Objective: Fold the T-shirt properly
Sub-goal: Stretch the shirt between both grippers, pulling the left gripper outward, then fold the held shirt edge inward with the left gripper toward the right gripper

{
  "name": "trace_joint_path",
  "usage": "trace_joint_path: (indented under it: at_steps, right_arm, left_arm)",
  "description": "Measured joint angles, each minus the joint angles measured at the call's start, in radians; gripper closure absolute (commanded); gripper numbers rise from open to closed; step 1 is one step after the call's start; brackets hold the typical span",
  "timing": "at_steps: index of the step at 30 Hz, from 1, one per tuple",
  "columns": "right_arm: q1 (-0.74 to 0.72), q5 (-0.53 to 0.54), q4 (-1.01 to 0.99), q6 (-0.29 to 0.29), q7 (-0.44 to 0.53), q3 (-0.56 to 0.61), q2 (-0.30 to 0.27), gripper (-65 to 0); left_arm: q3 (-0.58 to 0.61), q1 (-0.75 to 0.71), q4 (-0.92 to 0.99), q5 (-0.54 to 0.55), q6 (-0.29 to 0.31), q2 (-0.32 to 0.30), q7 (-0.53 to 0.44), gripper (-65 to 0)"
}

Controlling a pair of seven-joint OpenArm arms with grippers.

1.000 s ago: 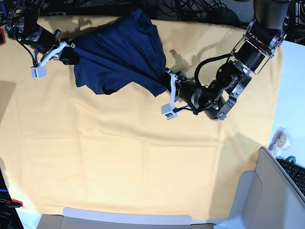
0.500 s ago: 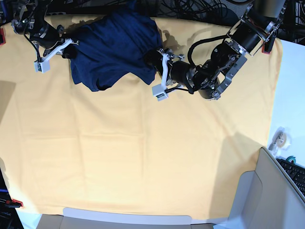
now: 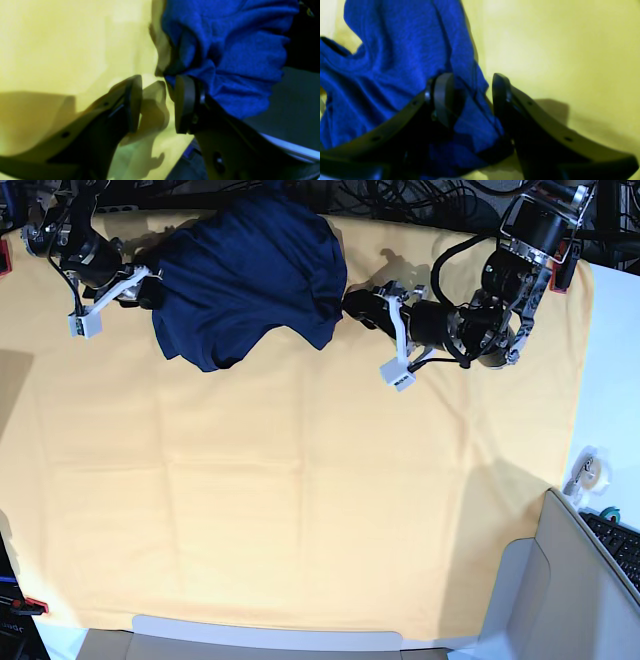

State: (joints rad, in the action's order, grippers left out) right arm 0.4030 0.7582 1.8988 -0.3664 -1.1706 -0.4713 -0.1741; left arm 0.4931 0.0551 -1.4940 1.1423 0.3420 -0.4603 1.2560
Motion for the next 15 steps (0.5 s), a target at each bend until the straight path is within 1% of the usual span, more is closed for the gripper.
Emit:
trace_joint_path:
  at_steps: [3,6,8,11,15]
  right_arm:
    - [-0.004,0.0,0.002,0.0,0.001,-0.001,0.0,-25.1]
    - [-0.008,-0.001,0.002,0.0,-0.002,-0.001,0.002,-25.1]
    - [-0.017,-0.001,0.002,0.0,0.0,0.0,0.003,-25.1]
    - [-0.017,-0.001,0.002,0.0,0.002,0.0,0.007,-25.1]
    - [-0.016,-0.003,0.002,0.0,0.0,0.0,0.007,-25.1]
  left_arm:
    - [-0.006,-0.029,-0.01,0.025,0.003,0.003,0.001,-24.9]
    - [-0.001,-0.042,-0.014,0.056,0.002,0.013,0.024,-25.0]
    - [0.003,-0.044,-0.014,0.066,0.002,0.032,0.035,-25.0]
    - [0.051,-0.038,-0.014,0.067,0.002,0.045,0.046,-25.0]
    - [0.114,-0.035,-0.014,0.065,0.002,0.087,0.052,-25.0]
